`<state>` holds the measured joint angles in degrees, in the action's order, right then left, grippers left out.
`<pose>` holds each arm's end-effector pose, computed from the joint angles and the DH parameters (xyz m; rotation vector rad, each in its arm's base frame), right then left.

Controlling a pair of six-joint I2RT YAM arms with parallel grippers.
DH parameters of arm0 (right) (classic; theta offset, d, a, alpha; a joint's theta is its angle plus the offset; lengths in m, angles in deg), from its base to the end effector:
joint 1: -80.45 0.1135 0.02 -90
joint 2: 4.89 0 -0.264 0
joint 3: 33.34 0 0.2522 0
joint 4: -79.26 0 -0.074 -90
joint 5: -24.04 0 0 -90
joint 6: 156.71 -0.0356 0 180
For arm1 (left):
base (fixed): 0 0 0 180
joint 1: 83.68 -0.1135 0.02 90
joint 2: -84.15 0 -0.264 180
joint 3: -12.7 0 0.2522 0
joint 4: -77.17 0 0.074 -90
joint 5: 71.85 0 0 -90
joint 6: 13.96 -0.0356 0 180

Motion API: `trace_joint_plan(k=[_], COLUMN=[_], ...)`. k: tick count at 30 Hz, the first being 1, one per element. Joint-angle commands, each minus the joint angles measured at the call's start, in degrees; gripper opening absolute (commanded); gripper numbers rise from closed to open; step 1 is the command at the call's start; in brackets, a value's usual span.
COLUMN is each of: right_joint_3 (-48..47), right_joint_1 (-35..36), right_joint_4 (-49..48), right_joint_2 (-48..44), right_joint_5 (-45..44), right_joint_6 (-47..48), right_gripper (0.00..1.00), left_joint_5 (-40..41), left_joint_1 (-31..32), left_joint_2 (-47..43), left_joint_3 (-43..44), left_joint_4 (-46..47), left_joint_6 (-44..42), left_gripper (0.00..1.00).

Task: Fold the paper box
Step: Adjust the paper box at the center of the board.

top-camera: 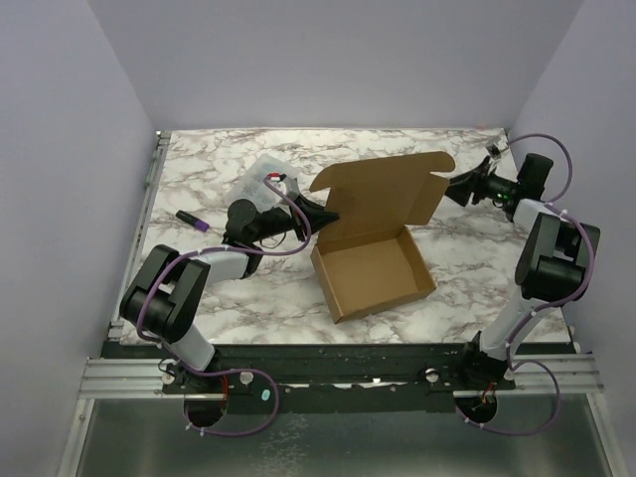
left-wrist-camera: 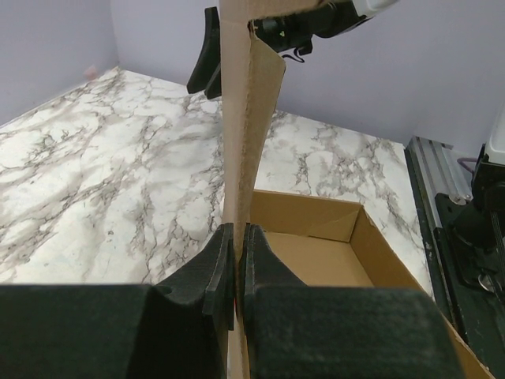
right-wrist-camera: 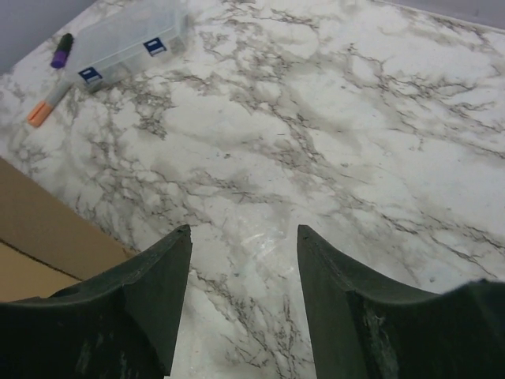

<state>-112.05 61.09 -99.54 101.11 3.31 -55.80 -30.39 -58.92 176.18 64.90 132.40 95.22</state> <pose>0.3818 -0.0989 0.2103 -0.5667 1.7318 0.8619 0.2768 -0.1570 0.2417 0.8265 1.2529 -1.1744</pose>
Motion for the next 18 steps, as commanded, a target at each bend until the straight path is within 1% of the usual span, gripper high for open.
trace_joint_plan(k=[1,4,9,11,13,18], right_joint_3=[2.9,2.0,-3.2,-4.4,-4.9,-4.6], right_joint_1=[0.5,0.8,3.6,4.9,5.7,6.6], right_joint_4=[-1.0,8.5,35.4,43.0,47.3,48.4], right_joint_2=[-2.8,-3.6,-3.7,-3.9,-4.3,-5.6], right_joint_5=[10.1,13.9,17.3,18.0,18.6,18.7], right_joint_6=[2.8,11.4,34.7,41.6,45.6,46.5], right_gripper=[0.59,0.57,0.51,0.51,0.51,0.69], left_joint_5=[-0.5,-0.6,-1.3,-1.5,-1.6,-1.9], left_joint_1=[0.0,0.0,0.2,0.3,0.4,0.7], left_joint_2=[-1.6,-1.1,-1.0,-0.9,-0.8,0.0], left_joint_3=[-0.7,-0.7,-0.9,-0.8,-0.8,-0.4], left_joint_4=[3.6,4.2,5.9,6.3,6.7,8.3], left_joint_6=[-0.2,0.2,1.5,1.8,2.2,3.7], left_gripper=[0.00,0.00,0.00,0.00,0.00,0.00])
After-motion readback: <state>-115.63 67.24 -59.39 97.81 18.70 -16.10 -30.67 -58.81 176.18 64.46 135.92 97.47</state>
